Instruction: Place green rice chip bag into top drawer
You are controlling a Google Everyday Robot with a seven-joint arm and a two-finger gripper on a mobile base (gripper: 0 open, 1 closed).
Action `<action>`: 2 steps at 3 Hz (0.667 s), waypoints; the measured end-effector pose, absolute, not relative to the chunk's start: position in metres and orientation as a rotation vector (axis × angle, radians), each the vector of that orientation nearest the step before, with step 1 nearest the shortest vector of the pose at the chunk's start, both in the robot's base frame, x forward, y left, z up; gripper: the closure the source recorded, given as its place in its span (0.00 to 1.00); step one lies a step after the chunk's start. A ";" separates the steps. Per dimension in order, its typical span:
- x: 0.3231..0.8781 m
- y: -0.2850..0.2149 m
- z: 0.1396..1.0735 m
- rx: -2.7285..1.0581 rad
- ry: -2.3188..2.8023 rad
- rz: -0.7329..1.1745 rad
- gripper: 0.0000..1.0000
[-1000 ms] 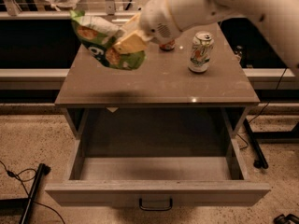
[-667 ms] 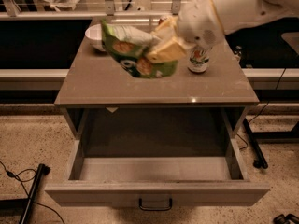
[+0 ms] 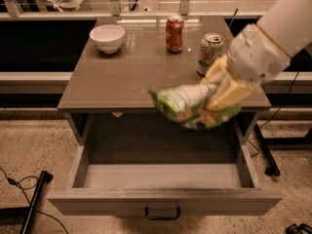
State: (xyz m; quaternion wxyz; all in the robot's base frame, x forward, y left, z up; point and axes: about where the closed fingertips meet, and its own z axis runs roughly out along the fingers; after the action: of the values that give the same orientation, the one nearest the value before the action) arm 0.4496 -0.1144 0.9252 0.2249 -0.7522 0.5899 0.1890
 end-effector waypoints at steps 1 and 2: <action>0.445 -0.127 0.894 -2.144 1.703 0.487 1.00; 0.447 -0.125 0.894 -2.138 1.700 0.482 1.00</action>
Offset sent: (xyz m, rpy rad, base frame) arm -0.0077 -0.0130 -0.0312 -0.0985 0.0407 0.0040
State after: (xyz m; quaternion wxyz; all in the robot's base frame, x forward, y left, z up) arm 0.4469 -0.1254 0.8938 0.1828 -0.7579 0.6025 0.1708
